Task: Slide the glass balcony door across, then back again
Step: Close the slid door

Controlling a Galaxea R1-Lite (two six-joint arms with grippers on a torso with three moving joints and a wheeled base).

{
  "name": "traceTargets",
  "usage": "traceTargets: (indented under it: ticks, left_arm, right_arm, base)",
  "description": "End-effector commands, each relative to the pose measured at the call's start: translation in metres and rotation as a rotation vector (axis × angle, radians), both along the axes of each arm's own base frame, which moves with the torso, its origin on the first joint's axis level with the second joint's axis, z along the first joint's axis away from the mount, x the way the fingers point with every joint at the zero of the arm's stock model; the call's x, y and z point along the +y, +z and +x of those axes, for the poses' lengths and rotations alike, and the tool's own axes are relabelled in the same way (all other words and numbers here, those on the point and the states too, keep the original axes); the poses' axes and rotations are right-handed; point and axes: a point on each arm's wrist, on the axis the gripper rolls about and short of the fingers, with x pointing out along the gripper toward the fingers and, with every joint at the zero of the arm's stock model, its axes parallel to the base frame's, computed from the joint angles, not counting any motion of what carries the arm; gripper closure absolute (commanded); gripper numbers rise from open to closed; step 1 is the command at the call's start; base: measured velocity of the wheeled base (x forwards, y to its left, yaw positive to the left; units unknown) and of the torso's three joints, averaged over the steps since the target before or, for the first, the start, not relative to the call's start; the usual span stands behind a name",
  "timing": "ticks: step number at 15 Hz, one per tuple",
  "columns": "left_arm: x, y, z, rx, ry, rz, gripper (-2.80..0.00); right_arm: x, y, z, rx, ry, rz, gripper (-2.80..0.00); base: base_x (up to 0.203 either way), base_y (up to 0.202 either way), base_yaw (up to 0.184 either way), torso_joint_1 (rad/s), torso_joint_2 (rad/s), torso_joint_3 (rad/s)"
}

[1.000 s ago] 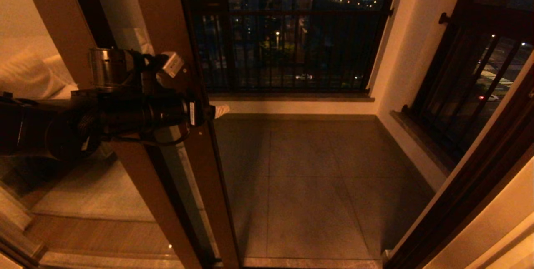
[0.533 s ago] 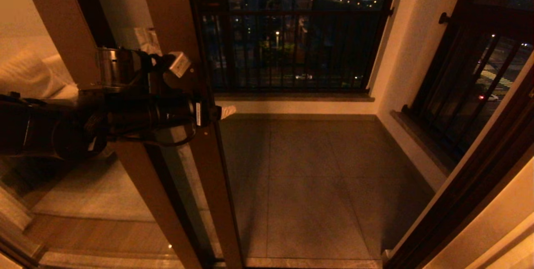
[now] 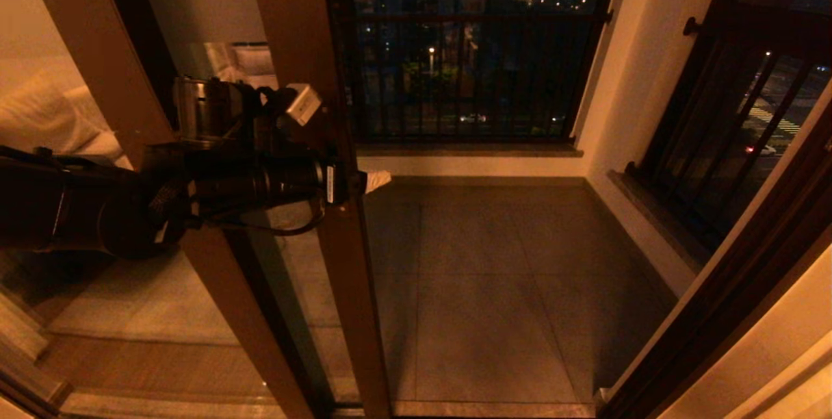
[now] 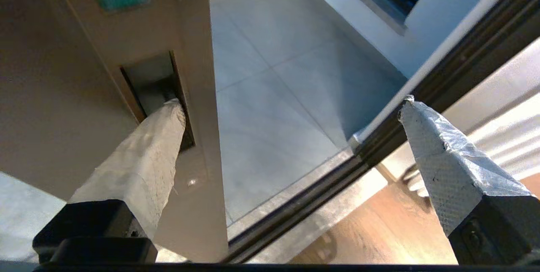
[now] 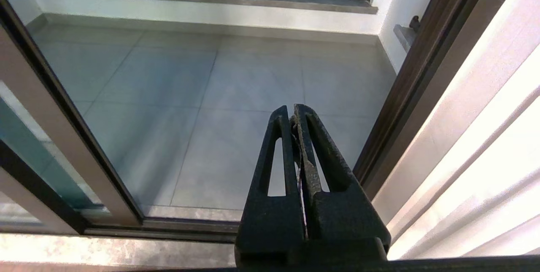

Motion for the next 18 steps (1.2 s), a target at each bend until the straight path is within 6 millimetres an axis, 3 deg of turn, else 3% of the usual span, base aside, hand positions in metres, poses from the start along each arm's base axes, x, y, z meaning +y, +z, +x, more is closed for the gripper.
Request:
traceTargets:
  ticks: [1,7,18]
  left_arm:
    - [-0.006,-0.002,-0.002,0.009,-0.007,0.005,-2.8]
    - [-0.03,-0.007,0.004,-0.021,0.018,0.014,-2.8]
    - [-0.044,-0.01,0.002,-0.031,-0.019,0.008,-2.8]
  right_arm:
    - [0.0,-0.001,0.0,0.003,0.001,-0.001,0.0]
    - [0.0,-0.001,0.0,0.003,0.001,-0.001,0.0]
    - [0.0,-0.001,0.0,0.003,0.001,-0.001,0.0]
  base:
    - [0.0,0.0,0.0,0.0,0.0,0.0]
    - [0.0,0.0,0.0,0.0,0.0,0.0]
    - [0.0,0.0,0.0,0.0,0.0,0.0]
